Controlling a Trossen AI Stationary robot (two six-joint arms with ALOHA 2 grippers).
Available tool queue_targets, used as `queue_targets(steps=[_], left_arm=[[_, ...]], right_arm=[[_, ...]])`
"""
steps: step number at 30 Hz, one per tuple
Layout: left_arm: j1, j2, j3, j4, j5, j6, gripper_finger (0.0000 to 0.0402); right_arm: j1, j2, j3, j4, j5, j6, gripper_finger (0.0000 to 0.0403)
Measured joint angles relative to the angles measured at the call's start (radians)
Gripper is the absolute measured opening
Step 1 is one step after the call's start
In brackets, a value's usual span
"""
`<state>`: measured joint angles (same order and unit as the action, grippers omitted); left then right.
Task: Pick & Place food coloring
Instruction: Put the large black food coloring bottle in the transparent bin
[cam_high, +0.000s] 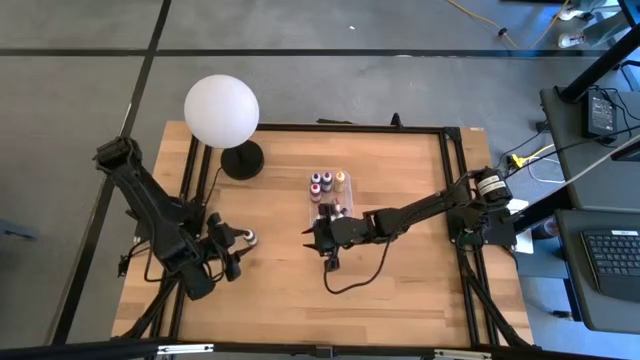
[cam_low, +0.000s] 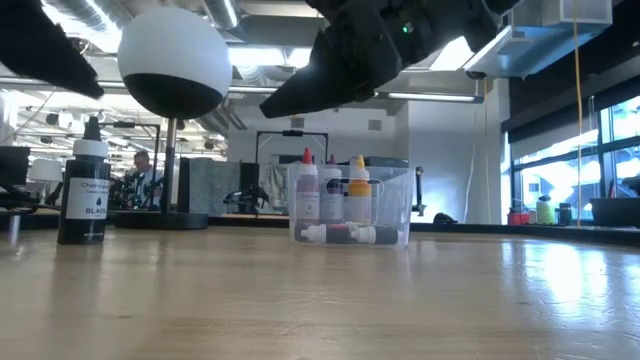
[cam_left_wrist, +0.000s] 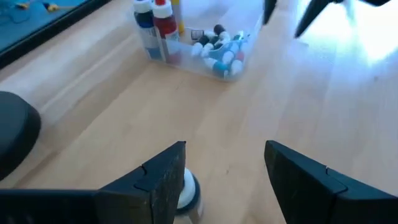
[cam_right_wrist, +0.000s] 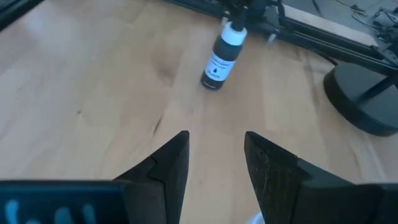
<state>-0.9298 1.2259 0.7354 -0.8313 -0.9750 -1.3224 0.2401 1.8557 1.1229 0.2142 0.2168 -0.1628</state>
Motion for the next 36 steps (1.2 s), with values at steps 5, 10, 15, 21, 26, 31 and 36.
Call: queue_targets(steps=[5,10,15,21,26,31,36], left_arm=[[-0.022,0.000,-0.082,0.072,0.023,-0.002,0.0217],[-0.040,0.000,-0.115,0.073,0.029,-0.003,0.0213],[-0.041,0.000,-0.131,0.073,0.065,-0.020,0.0212],[-0.065,-0.002,-0.129,0.068,0.205,-0.074,0.0212],[-0.070,0.000,-0.131,0.036,0.237,-0.083,0.0212],[-0.069,0.005,-0.132,-0.039,0.200,-0.143,0.0212],[-0.064,0.025,-0.159,-0.067,0.083,-0.180,0.0212]], right_arm=[[0.001,0.000,0.000,-0.001,-0.001,-0.006,0.0158],[0.000,0.000,0.000,-0.006,0.000,-0.005,0.0158],[0.000,0.000,0.000,-0.006,0.000,0.002,0.0158],[0.000,0.000,0.000,-0.006,0.000,0.003,0.0158],[-0.005,0.000,0.000,-0.004,0.001,0.002,0.0158],[-0.015,0.000,0.000,-0.008,0.001,0.003,0.0158],[-0.015,0.000,0.000,-0.023,0.003,0.002,0.0158]])
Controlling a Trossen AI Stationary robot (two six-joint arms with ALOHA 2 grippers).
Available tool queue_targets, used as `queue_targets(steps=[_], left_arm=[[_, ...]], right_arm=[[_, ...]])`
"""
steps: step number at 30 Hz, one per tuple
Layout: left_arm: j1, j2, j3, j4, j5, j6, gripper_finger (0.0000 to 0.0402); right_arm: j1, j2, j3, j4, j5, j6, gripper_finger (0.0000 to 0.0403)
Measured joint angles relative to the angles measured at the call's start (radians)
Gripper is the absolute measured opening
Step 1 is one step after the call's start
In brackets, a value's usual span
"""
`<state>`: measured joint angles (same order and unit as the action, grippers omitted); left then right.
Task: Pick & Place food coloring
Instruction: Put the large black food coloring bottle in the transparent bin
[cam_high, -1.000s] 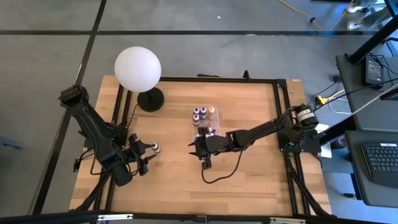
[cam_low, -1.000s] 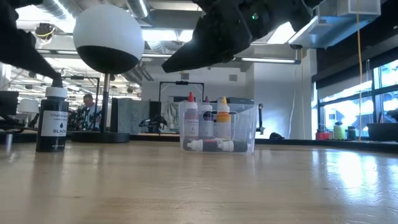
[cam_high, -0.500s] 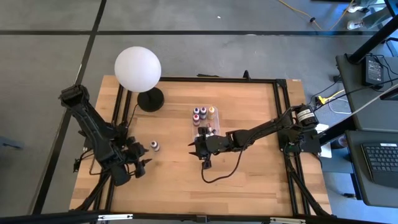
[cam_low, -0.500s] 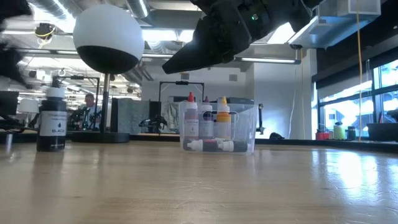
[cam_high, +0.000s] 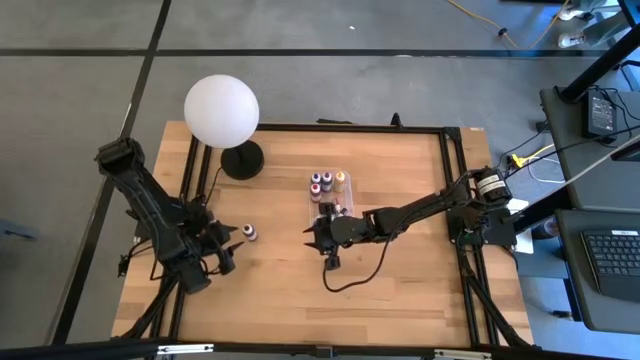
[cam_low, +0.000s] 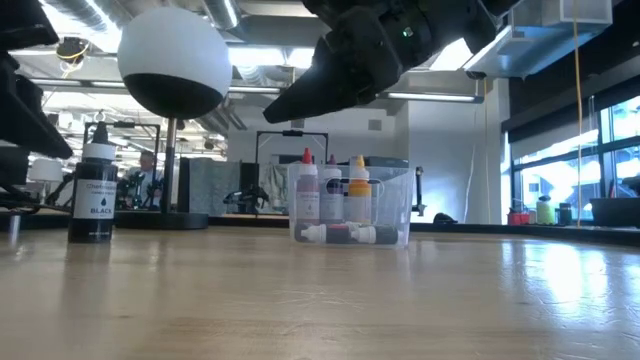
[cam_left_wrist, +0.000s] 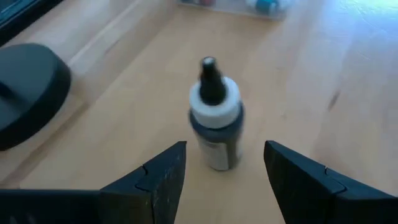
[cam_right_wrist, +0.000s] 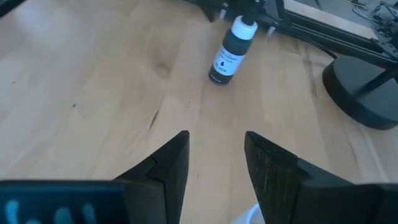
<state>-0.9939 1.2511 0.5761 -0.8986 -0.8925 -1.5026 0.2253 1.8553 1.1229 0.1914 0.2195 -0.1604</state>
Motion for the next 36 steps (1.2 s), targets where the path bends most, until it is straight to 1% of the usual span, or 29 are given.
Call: queue_targets(steps=[6,9,14,18,23,29,36], left_arm=[[0.008,0.002,-0.058,0.025,-0.061,-0.063,0.0212],[0.008,0.003,-0.084,0.075,-0.104,-0.065,0.0212],[0.008,0.003,-0.129,0.194,-0.164,-0.017,0.0212],[0.008,0.003,-0.134,0.205,-0.178,-0.009,0.0212],[0.008,0.003,-0.134,0.217,-0.272,0.035,0.0212],[0.026,0.010,-0.134,0.219,-0.283,0.040,0.0212],[0.078,0.035,-0.134,0.251,-0.259,0.056,0.0212]], right_arm=[[0.000,0.000,0.000,-0.032,0.000,-0.001,0.0158],[0.000,0.000,0.000,-0.041,0.000,-0.002,0.0158],[0.000,0.000,0.000,-0.041,0.000,-0.003,0.0158],[-0.007,0.000,0.000,-0.041,-0.003,-0.002,0.0158],[-0.009,0.000,0.000,-0.040,-0.003,-0.001,0.0158],[-0.009,0.000,0.000,-0.040,-0.003,-0.001,0.0158],[-0.009,0.000,0.000,-0.040,-0.003,-0.001,0.0158]])
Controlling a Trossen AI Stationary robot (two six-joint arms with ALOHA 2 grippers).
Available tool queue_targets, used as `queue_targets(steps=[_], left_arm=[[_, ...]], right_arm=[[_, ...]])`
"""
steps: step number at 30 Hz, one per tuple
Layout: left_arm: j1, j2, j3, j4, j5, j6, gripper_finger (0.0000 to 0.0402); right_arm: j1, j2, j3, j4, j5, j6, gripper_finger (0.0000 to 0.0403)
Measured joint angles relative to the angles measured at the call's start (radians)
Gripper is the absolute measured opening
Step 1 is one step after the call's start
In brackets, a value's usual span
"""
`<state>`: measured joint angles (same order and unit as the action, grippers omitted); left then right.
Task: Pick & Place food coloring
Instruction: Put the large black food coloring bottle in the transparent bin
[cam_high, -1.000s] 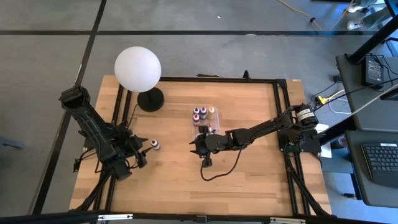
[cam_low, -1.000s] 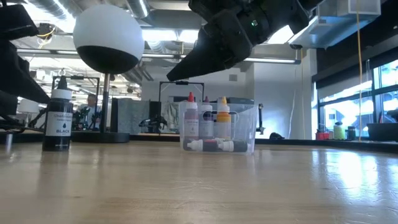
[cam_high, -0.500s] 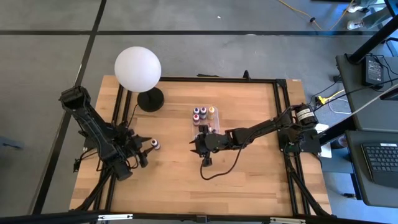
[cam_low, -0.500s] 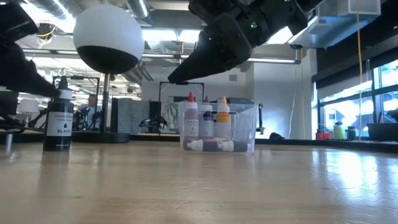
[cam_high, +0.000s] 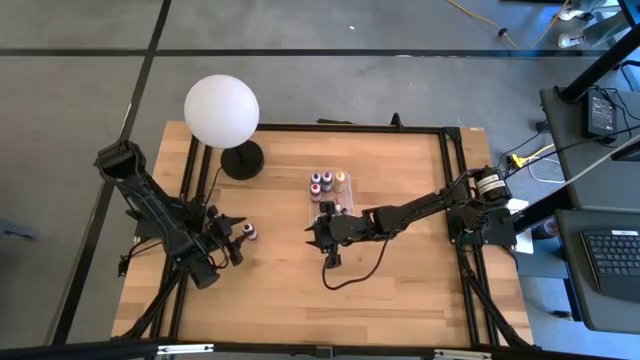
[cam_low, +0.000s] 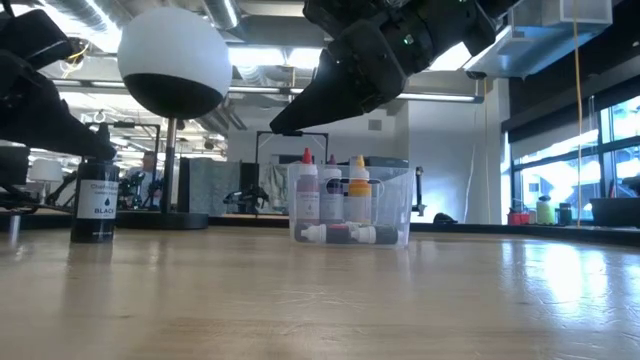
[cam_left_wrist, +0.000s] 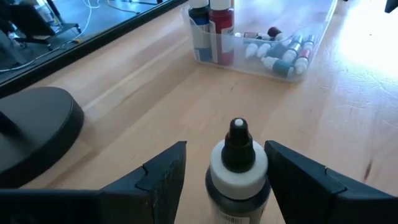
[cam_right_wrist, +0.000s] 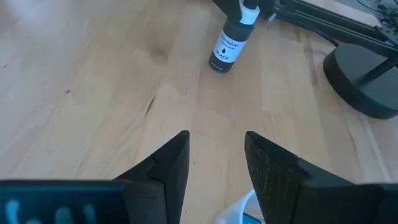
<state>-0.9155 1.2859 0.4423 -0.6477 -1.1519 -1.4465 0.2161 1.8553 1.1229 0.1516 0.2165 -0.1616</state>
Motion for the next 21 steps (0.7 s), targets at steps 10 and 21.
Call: queue_targets(steps=[10,21], left_arm=[[0.004,0.004,0.000,0.004,-0.004,0.021,0.0143],[0.011,0.004,0.000,0.145,-0.005,0.097,0.0114]], right_arm=[[0.000,0.000,0.000,-0.005,0.000,0.000,0.0158],[0.040,-0.052,0.001,-0.173,-0.001,0.072,0.0158]])
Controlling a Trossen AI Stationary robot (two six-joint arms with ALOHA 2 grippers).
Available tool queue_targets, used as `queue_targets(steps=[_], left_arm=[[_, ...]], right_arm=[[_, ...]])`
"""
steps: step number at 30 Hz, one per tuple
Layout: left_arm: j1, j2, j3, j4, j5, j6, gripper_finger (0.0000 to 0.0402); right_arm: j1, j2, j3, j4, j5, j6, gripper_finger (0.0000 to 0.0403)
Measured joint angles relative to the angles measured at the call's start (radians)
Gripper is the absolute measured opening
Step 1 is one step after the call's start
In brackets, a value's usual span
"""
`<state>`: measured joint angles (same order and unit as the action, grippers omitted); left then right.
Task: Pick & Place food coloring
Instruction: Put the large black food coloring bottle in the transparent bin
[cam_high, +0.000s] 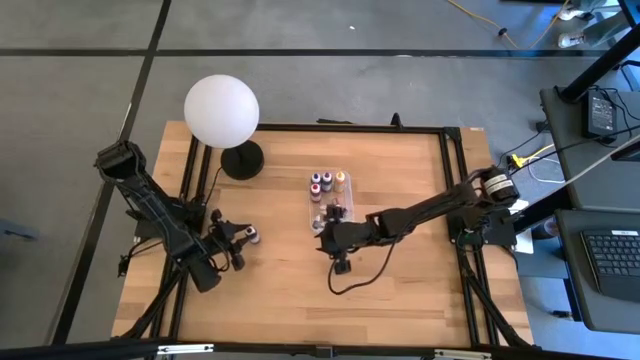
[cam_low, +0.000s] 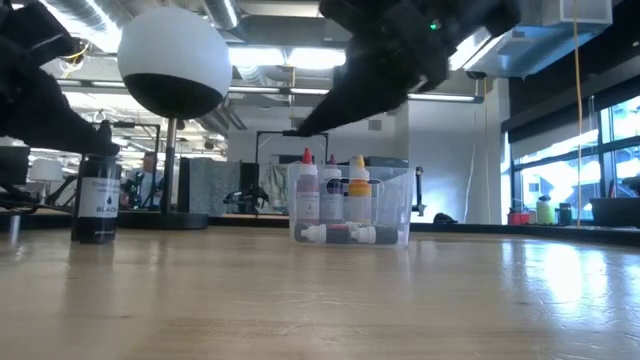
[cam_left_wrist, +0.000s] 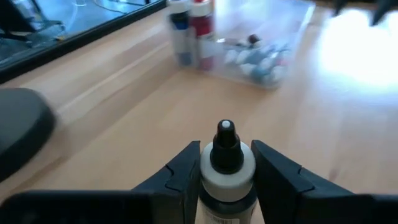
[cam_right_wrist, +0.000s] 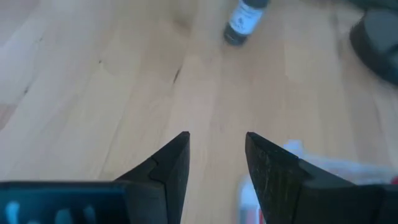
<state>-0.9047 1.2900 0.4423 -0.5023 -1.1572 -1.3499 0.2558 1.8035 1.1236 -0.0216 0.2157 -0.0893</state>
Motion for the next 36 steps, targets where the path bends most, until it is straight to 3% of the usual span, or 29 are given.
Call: queue_targets(steps=[4,8,12,19,22,29,36], left_arm=[[0.057,0.000,0.035,0.216,0.048,0.275,0.0114],[0.153,0.000,0.081,0.505,0.162,0.677,0.0114],[0.252,0.001,0.085,0.770,0.342,1.007,0.0114],[0.418,0.154,0.086,1.168,0.645,1.291,0.0114],[0.465,0.272,0.108,1.327,0.776,1.353,0.0114],[0.551,0.493,0.252,1.334,0.970,1.322,0.0114],[0.595,0.577,0.336,1.265,0.998,1.319,0.0136]], right_arm=[[0.024,-0.032,0.000,-0.069,0.005,0.030,0.0158],[0.047,-0.092,-0.075,-0.073,0.003,0.062,0.0158],[0.070,-0.217,-0.246,0.095,0.043,0.130,0.0158],[0.140,-0.406,-0.479,0.373,0.069,0.158,0.0158],[0.156,-0.415,-0.534,0.480,0.052,0.155,0.0158],[0.156,-0.393,-0.573,0.531,0.055,0.211,0.0158],[0.155,-0.344,-0.573,0.562,0.053,0.217,0.0158]])
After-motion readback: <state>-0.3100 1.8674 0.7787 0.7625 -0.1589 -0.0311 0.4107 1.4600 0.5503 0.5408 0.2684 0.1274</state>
